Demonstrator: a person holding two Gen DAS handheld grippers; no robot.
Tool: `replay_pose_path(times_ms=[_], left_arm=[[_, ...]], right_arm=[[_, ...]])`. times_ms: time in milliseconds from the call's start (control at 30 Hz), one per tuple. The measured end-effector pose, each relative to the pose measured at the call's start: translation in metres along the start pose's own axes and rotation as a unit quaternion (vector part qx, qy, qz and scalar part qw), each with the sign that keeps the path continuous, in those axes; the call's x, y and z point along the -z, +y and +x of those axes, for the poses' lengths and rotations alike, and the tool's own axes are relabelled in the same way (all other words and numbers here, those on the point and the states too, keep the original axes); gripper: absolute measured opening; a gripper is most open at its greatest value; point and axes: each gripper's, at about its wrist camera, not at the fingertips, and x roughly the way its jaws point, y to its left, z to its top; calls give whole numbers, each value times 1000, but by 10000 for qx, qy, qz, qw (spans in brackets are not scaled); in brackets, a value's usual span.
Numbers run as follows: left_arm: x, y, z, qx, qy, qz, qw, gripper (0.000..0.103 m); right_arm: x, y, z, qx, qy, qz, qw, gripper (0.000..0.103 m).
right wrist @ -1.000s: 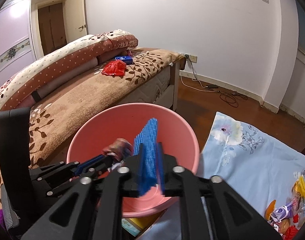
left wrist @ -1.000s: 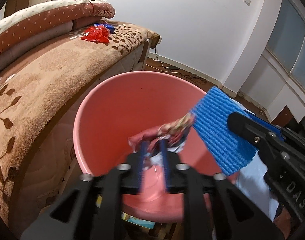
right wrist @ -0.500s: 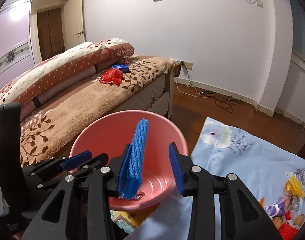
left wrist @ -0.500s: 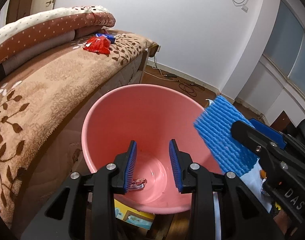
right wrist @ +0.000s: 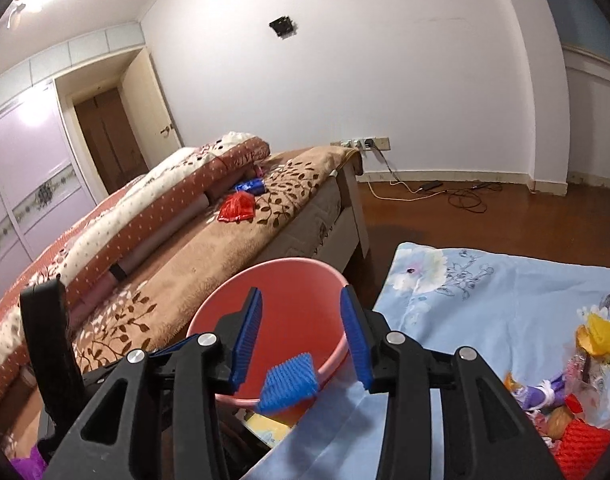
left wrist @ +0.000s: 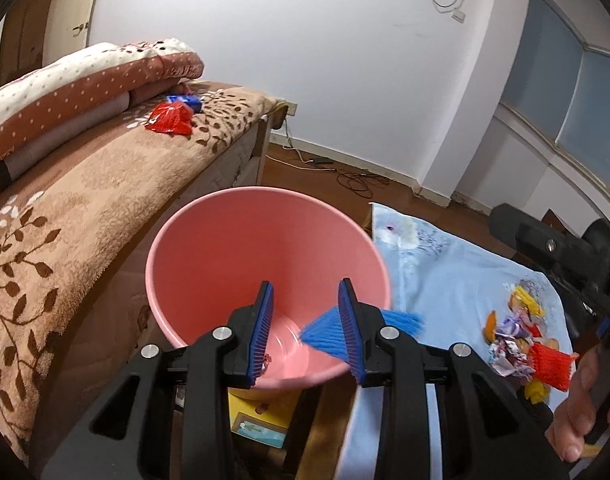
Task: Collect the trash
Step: 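Move both open tools back over the trash pile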
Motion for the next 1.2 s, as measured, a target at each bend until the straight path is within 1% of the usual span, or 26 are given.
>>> replay_pose_path(times_ms=[67, 133, 233, 367, 500, 600, 700, 800, 900, 967, 1033, 1100, 1200], left_arm=[[2, -7, -5, 90, 11, 118, 9999, 34], [3, -15, -10, 131, -57, 282, 9995, 34], [7, -25, -12, 189, -71, 466, 9987, 34], [17, -38, -8, 392, 101, 636, 9972, 34], [27, -60, -2, 601, 259, 871, 9940, 34], [35, -76, 4, 819, 423, 1045, 9902, 34], [43, -90, 9, 992, 548, 1217, 9861, 34], [50, -103, 14, 1253, 699, 1332, 9807, 34], [56, -116, 18, 1348, 786, 1491, 9764, 34], [61, -122, 20, 1429, 866, 1572, 9733, 34], [67, -128, 23, 1477, 937, 1664, 9704, 34], [72, -133, 25, 1500, 992, 1737, 9682, 33], [78, -139, 25, 1573, 1077, 1777, 9654, 33]], right_arm=[[0, -9, -12, 95, -78, -8, 9999, 40], [3, -22, -25, 232, -122, 48, 9996, 40], [11, -46, -42, 429, -175, 259, 9986, 41], [24, -75, -69, 736, -224, 405, 9962, 41], [42, -103, -96, 1154, -136, 408, 9924, 41], [60, -125, -118, 1414, -73, 538, 9885, 41], [76, -140, -133, 1549, 64, 639, 9858, 41], [100, -148, -150, 1642, 279, 657, 9838, 42], [120, -149, -158, 1639, 560, 690, 9825, 46], [132, -150, -161, 1614, 758, 703, 9815, 53], [144, -154, -162, 1650, 929, 718, 9793, 56], [153, -159, -161, 1683, 1062, 804, 9767, 56], [161, -165, -156, 1584, 1165, 989, 9755, 56]])
